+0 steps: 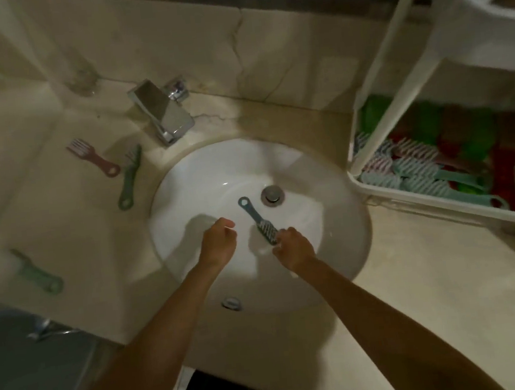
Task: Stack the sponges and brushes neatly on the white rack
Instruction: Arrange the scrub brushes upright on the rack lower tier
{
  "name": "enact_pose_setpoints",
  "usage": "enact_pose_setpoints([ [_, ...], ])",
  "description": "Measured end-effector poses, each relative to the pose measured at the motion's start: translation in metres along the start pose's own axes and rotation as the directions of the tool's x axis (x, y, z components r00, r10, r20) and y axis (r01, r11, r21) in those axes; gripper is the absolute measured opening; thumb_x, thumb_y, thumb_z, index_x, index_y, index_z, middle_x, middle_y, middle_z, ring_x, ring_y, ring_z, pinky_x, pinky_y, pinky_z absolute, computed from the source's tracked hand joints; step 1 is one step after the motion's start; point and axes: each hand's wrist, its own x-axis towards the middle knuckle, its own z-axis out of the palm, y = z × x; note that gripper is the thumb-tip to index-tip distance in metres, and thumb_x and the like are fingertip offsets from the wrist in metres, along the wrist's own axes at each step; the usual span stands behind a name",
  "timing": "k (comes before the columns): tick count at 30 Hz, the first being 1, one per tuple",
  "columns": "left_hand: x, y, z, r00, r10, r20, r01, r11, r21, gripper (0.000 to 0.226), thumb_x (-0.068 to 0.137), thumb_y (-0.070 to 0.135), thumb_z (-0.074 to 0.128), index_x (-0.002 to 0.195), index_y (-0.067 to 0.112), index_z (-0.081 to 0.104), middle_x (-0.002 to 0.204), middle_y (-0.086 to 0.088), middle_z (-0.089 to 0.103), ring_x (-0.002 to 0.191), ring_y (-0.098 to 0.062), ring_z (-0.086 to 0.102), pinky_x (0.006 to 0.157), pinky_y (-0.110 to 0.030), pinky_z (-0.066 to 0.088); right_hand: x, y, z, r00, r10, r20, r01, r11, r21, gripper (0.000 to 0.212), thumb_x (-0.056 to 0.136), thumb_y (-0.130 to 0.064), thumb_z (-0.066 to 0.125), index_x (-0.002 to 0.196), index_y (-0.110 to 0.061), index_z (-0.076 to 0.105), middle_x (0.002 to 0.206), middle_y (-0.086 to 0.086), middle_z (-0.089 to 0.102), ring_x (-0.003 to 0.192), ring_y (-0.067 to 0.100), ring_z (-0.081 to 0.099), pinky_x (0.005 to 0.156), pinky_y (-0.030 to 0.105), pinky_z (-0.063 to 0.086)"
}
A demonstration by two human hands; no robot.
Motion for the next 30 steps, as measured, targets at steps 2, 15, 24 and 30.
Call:
enact_pose_setpoints([
  [2, 0.013, 0.001, -0.002, 0.999, -0.006, 0.045, 0.004, 0.999, 0.041, 0.030, 0.091, 0.002, 0.040, 0.116, 0.000, 0.058, 0.120, -0.023, 0.061, 0.109, -0.037, 0.059, 0.097, -0.041, 0.047, 0.018, -0.009, 0.006, 0.997, 0.066, -0.037, -0.065, 0.998, 0.023, 0.039, 0.092, -0.022, 0.051, 0.125, -0.002, 0.045, 0.125, 0.017, 0.047, 0.111, 0.031, 0.054, 0.091, 0.037, 0.048],
  [15, 0.061, -0.025, -0.027, 0.996, 0.045, 0.080, -0.049, 0.997, 0.060, 0.026, 0.094, 0.008, 0.043, 0.113, 0.005, 0.060, 0.115, -0.017, 0.063, 0.102, -0.031, 0.063, 0.090, -0.037, 0.050, 0.081, -0.027, 0.026, 0.974, 0.226, -0.008, -0.226, 0.974, -0.010, 0.043, 0.089, -0.024, 0.060, 0.125, -0.005, 0.048, 0.119, 0.013, 0.057, 0.107, 0.026, 0.060, 0.088, 0.029, 0.048],
  [24, 0.054, -0.020, -0.125, 0.846, 0.248, -0.472, -0.253, 0.966, 0.056, 0.018, 0.086, -0.002, 0.051, 0.100, -0.005, 0.062, 0.106, -0.023, 0.061, 0.102, -0.035, 0.054, 0.086, -0.029, 0.038, 0.043, -0.100, 0.012, 0.953, -0.076, -0.293, 0.073, 0.997, -0.021, 0.020, 0.094, -0.022, 0.047, 0.101, -0.006, 0.058, 0.085, 0.014, 0.069, 0.065, 0.020, 0.051, 0.059, 0.027, 0.039],
  [30, 0.102, -0.032, -0.178, 0.906, 0.144, -0.397, -0.047, 0.969, 0.243, 0.049, 0.085, 0.011, 0.057, 0.130, -0.003, 0.043, 0.132, -0.023, 0.046, 0.122, -0.037, 0.042, 0.102, -0.037, 0.029, 0.036, -0.170, -0.007, 0.957, -0.095, -0.274, 0.104, 0.994, 0.017, 0.018, 0.091, -0.017, 0.048, 0.105, -0.004, 0.052, 0.092, 0.015, 0.067, 0.081, 0.032, 0.062, 0.061, 0.027, 0.036],
])
